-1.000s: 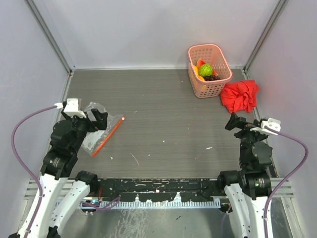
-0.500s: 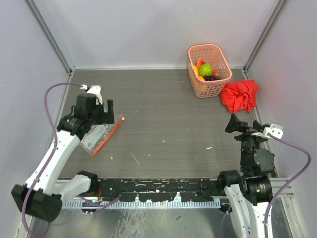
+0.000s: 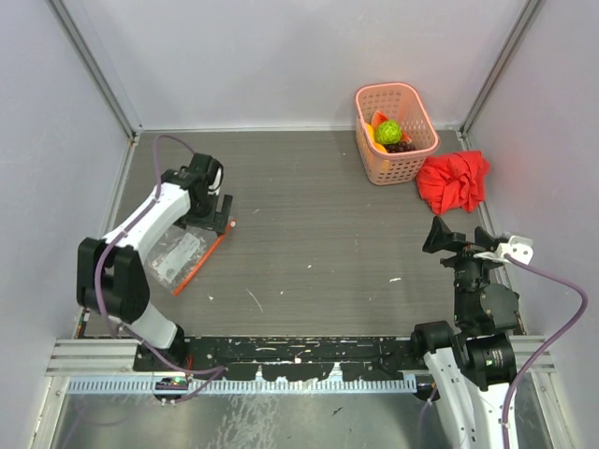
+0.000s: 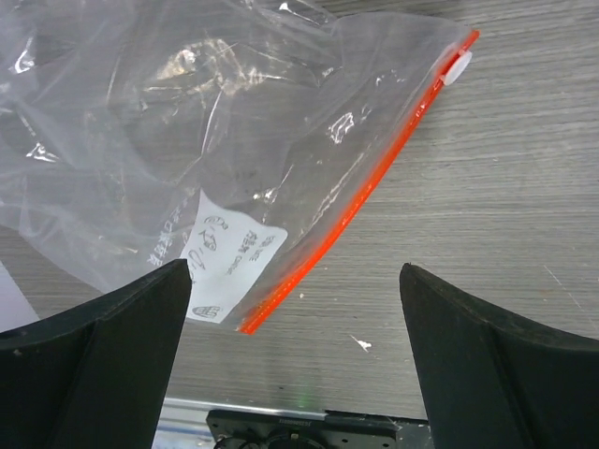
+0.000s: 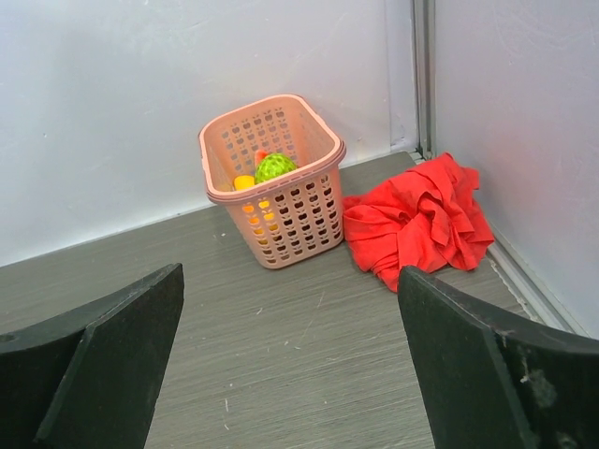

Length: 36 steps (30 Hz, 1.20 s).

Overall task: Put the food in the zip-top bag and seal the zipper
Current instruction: Pick up the zipper food storage bag at the center of the board.

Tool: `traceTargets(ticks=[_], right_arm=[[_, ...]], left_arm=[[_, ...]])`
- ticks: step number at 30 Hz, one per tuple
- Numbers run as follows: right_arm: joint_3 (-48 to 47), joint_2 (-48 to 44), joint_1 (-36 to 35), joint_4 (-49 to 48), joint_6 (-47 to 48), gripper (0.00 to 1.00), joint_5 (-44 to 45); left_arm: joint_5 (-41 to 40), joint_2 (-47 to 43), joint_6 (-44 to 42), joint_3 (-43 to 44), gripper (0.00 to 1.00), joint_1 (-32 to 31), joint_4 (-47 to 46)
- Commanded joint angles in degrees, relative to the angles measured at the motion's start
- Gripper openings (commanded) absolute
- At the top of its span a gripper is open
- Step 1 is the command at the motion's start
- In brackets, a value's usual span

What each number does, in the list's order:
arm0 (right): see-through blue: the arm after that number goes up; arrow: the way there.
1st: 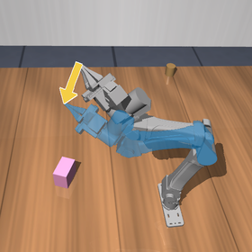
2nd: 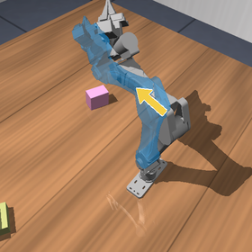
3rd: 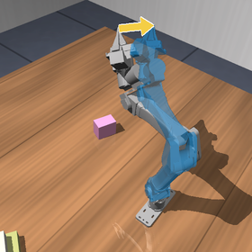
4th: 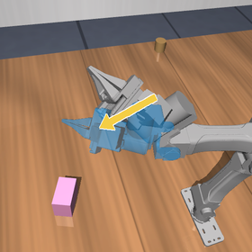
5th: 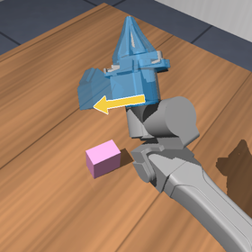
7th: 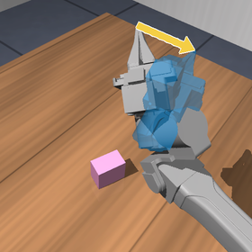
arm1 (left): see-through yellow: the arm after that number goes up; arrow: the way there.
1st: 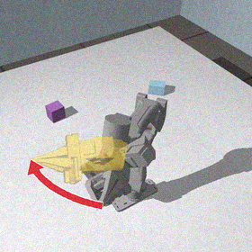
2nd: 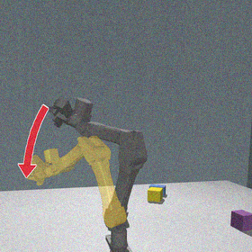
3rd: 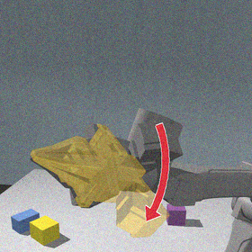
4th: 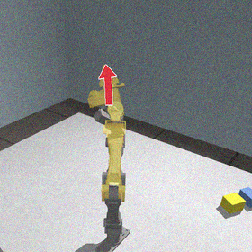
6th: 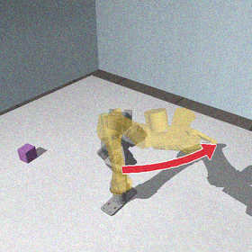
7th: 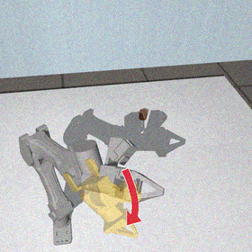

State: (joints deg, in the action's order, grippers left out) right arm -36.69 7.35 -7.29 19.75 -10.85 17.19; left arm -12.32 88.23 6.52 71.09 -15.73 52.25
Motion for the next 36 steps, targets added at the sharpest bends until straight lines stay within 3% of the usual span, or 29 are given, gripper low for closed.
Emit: traceTargets(ticks=[1, 15, 18, 23, 31, 36], right_arm=[[-0.08, -1.13, -0.34, -2.78, 0.34, 1.0, -0.48], [0.54, -2.55, -0.71, -3.57, 1.32, 1.0, -3.42], [0.53, -2.52, -0.71, -3.6, 1.29, 1.0, -3.63], [0.45, -2.56, -0.66, -3.58, 1.45, 1.0, -4.22], [-0.43, -0.93, -0.71, -3.15, 1.21, 1.0, -8.32], [-1.99, 2.44, -0.76, -1.93, 0.12, 1.0, -12.25]], left_arm=[[-1.14, 5.17, -2.49, 5.17, 0.93, 0.17, 4.32], [-0.52, 19.91, -4.88, 11.39, 0.77, 0.33, 6.38], [0.15, 21.12, -5.19, 12.12, 0.67, 0.33, 6.43], [1.29, 22.71, -5.29, 12.67, 0.37, 0.53, 6.03], [7.7, 20.97, -5.28, 12.7, 0.03, 0.59, 5.4], [14.84, 16.75, -4.06, 11.69, 0.0, 0.58, 4.29]])
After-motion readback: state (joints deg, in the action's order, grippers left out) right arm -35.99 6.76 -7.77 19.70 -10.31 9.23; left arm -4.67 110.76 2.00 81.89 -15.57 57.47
